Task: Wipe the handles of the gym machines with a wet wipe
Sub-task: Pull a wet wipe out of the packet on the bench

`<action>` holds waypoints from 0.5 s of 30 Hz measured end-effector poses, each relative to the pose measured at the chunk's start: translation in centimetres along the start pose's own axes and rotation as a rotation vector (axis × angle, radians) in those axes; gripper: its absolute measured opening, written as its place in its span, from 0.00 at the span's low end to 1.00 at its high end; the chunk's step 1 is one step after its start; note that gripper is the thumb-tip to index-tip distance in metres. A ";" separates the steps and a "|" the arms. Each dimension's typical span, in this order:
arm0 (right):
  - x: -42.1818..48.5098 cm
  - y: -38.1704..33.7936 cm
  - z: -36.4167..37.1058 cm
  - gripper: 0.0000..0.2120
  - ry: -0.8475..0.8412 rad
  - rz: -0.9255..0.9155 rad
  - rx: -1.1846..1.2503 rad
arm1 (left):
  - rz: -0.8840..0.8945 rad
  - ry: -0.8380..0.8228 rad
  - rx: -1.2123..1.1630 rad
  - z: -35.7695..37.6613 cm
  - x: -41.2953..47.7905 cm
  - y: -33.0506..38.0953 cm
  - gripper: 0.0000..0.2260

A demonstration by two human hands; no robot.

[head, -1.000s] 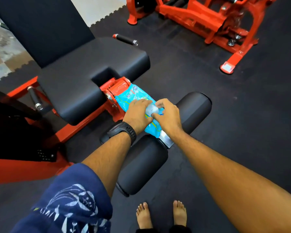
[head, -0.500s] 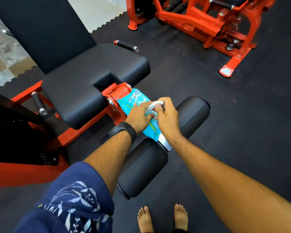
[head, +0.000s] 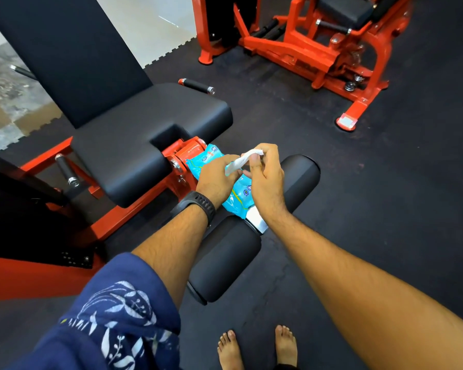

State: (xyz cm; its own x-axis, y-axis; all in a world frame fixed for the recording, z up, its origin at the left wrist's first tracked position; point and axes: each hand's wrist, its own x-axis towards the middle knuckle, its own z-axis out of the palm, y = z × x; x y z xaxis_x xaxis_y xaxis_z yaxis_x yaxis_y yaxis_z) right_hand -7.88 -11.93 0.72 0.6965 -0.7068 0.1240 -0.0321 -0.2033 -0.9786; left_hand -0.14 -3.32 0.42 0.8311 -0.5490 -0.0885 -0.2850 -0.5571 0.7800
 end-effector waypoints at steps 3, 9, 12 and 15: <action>-0.3 -1.7 -0.6 0.10 0.047 -0.025 0.009 | 0.061 0.052 -0.056 -1.0 -0.6 1.3 0.07; 0.1 -7.3 -1.8 0.04 0.117 -0.110 0.046 | 0.157 0.159 -0.229 -4.4 -2.4 6.4 0.06; 0.4 -11.1 -2.8 0.02 0.120 -0.122 0.077 | 0.155 0.221 -0.306 -6.5 -3.8 9.9 0.08; 0.7 -14.9 -3.8 0.04 0.084 -0.114 0.134 | 0.166 0.245 -0.301 -8.8 -5.1 12.9 0.07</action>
State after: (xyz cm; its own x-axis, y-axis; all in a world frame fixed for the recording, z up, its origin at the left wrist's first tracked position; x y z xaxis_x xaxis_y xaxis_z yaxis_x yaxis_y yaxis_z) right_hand -9.61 -11.99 16.03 0.6274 -0.7398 0.2429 0.1434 -0.1969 -0.9699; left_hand -3.83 -2.20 16.40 0.8849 -0.4313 0.1756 -0.3027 -0.2462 0.9207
